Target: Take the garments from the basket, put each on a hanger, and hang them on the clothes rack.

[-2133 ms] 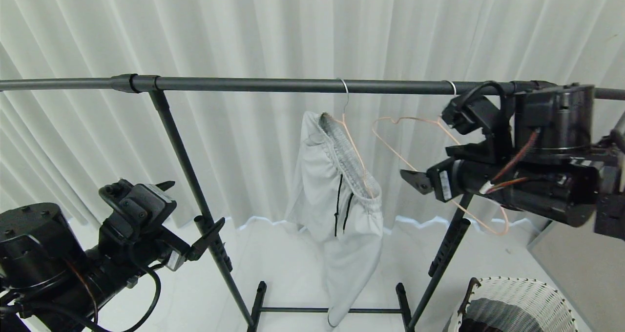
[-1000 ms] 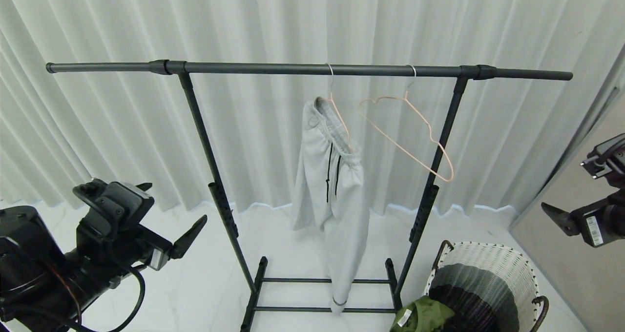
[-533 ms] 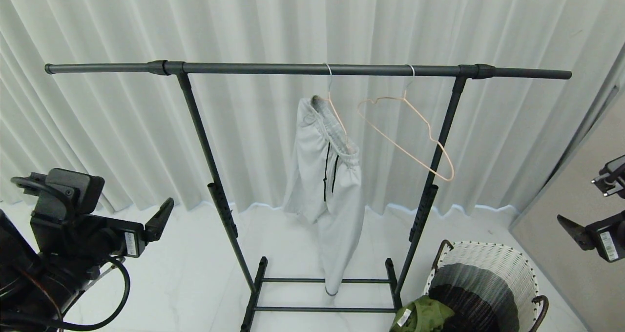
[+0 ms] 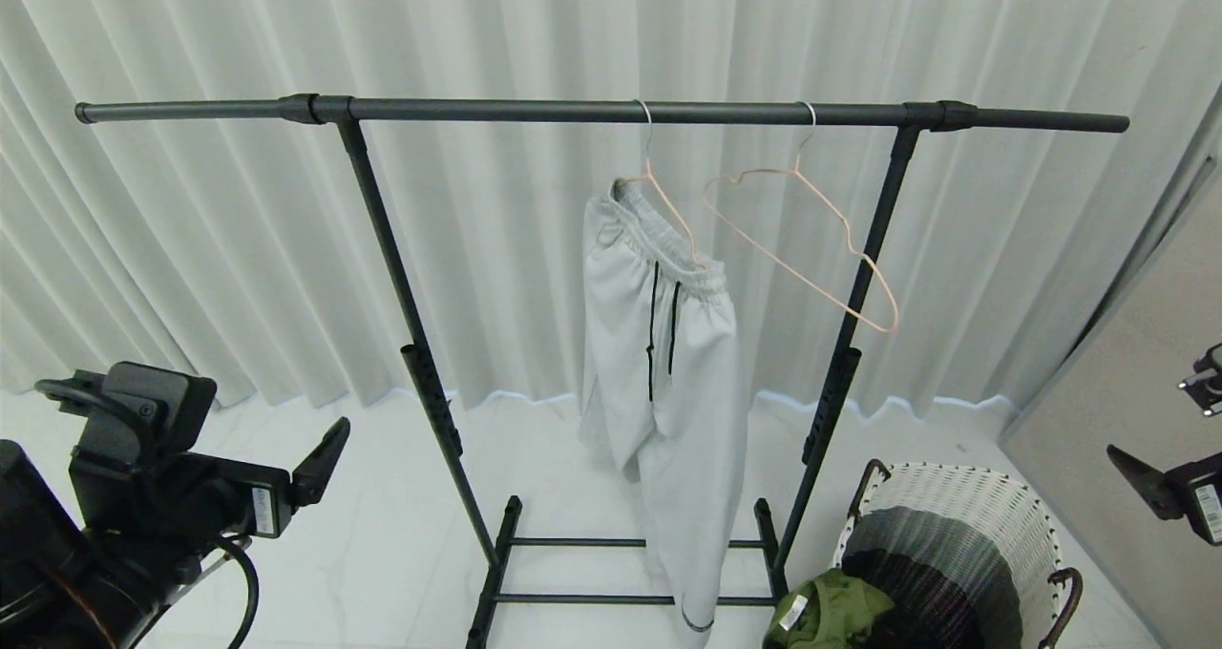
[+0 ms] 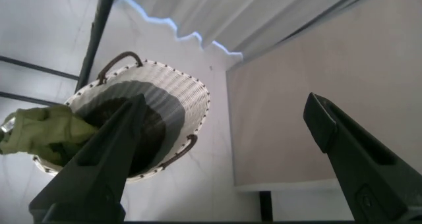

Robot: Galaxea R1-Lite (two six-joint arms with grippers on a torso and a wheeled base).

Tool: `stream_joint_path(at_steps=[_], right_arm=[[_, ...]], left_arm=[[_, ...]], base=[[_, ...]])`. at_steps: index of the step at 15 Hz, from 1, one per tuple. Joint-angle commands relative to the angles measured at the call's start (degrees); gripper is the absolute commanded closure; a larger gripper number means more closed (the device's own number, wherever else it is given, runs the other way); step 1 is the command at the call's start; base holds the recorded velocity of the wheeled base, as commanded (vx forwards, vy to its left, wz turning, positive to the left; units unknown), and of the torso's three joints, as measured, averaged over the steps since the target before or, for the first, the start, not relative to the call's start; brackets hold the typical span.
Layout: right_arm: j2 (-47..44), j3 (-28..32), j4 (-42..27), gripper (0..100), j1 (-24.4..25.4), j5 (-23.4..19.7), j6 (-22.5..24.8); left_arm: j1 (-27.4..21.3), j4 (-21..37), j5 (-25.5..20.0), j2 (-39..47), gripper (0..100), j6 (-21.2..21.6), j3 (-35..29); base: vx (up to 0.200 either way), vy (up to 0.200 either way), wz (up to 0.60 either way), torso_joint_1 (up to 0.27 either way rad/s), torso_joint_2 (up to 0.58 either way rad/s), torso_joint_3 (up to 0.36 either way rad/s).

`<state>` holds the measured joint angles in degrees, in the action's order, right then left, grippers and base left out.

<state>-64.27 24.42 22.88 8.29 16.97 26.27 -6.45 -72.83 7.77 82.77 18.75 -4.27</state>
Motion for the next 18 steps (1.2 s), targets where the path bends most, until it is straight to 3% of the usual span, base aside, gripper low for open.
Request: stream_joint_path(at_steps=[1, 5, 8, 12, 18], right_arm=[[0.0, -0.2, 0.0, 0, 0.0, 0.0, 0.0], [0.0, -0.2, -0.1, 0, -0.5, -0.1, 0.1], [-0.1, -2.2, -0.2, 0, -3.5, -0.2, 1.5], [-0.6, -4.1, -0.3, 0, -5.0, 0.2, 2.6], [-0.4, -6.9, -0.1, 0, -7.6, 0.6, 3.9]], left_arm=[[-2.1, 0.0, 0.1, -0.2, 0, 0.1, 1.1], [-3.5, 0.0, 0.6, 0.8, 0, 0.7, 2.8], [-3.7, 0.0, 0.5, 1.7, 0, 0.7, 4.0], [-9.1, 0.0, 0.2, 1.8, 0, -0.2, 4.0], [-12.4, 0.0, 0.2, 2.5, 0, 0.0, 4.0]], base=[[0.0, 0.0, 0.0, -0.207, 0.51, 0.286], [0.0, 0.0, 0.0, -0.213, 0.51, 0.299], [0.0, 0.0, 0.0, -0.203, 0.51, 0.305], [0.0, 0.0, 0.0, -0.177, 0.49, 0.305], [0.0, 0.0, 0.0, -0.149, 0.46, 0.316]])
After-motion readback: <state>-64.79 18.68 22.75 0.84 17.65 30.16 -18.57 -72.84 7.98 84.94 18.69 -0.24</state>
